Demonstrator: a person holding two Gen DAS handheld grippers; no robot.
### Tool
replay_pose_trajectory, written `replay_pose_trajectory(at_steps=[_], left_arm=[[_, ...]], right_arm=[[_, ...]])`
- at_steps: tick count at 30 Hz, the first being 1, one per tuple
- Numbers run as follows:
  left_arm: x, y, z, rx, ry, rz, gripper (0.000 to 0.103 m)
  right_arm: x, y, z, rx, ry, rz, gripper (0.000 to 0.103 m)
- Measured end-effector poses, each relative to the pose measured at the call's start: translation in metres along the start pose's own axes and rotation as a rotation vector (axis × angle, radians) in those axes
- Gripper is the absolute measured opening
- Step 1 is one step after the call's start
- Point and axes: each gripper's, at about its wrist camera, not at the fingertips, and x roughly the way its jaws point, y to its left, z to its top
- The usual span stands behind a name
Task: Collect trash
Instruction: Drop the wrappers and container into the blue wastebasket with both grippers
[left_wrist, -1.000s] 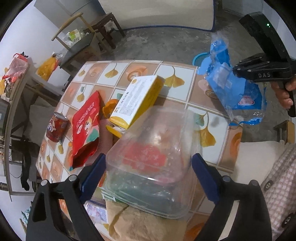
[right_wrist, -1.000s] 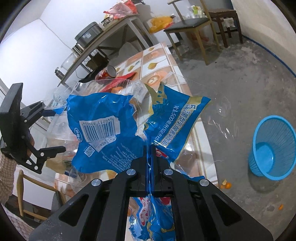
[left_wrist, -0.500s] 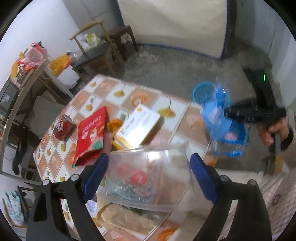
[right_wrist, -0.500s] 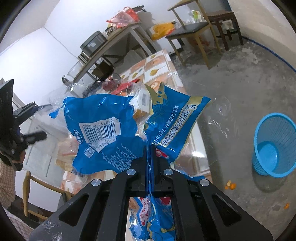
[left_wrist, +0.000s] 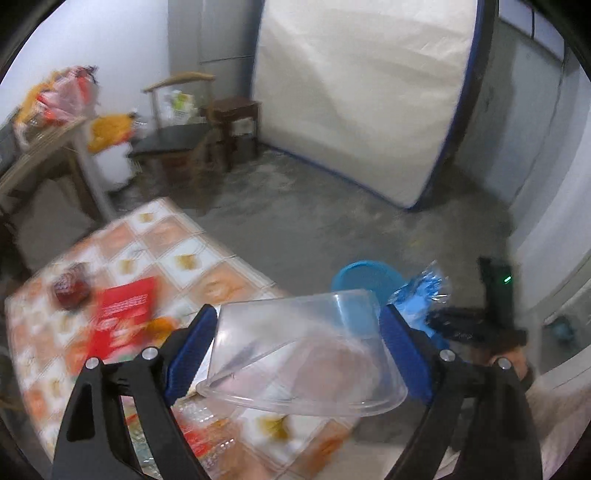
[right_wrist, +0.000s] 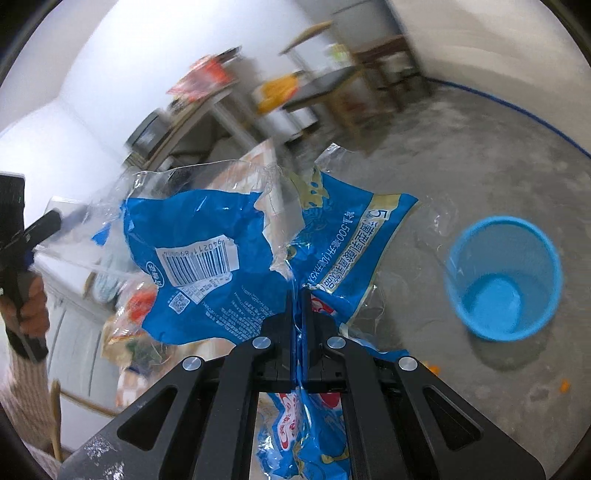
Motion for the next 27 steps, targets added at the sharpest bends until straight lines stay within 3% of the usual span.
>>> replay_pose_trajectory(at_steps=[3,4,11,18,21,23,27], left_arm=[[0.050,-0.023,0.016,-0.013,0.036,-0.084,0.087],[0.070,-0.031,0.022,-0.008,0.056,-0.098,0.087],[0.233,-0.082,0.046,-0.041,0.273,-0.133,0.087],[0.367,-0.113,0.057,-0.105,0.436,-0.111,0.088],[0.410,-0.121,0.059,-0.147,0.488,-0.090,0.089],[0.426,-0.119,0.055,-0.180,0.518,-0.056,0.089],[0.440,-0.124,0.056,-0.214,0.530,-0.047,0.094]], right_arm=[[-0.008,-0.045,0.003,0.086,-0.010,-0.091,0.001],[-0.005,-0.068,0.004,0.122,0.001,-0.157,0.001],[0.041,-0.178,0.007,0.336,0.115,-0.359,0.001],[0.093,-0.250,0.030,0.509,0.181,-0.371,0.002],[0.113,-0.276,0.037,0.604,0.181,-0.339,0.014],[0.121,-0.293,0.038,0.664,0.174,-0.325,0.040],[0.113,-0.313,0.037,0.721,0.145,-0.352,0.047]])
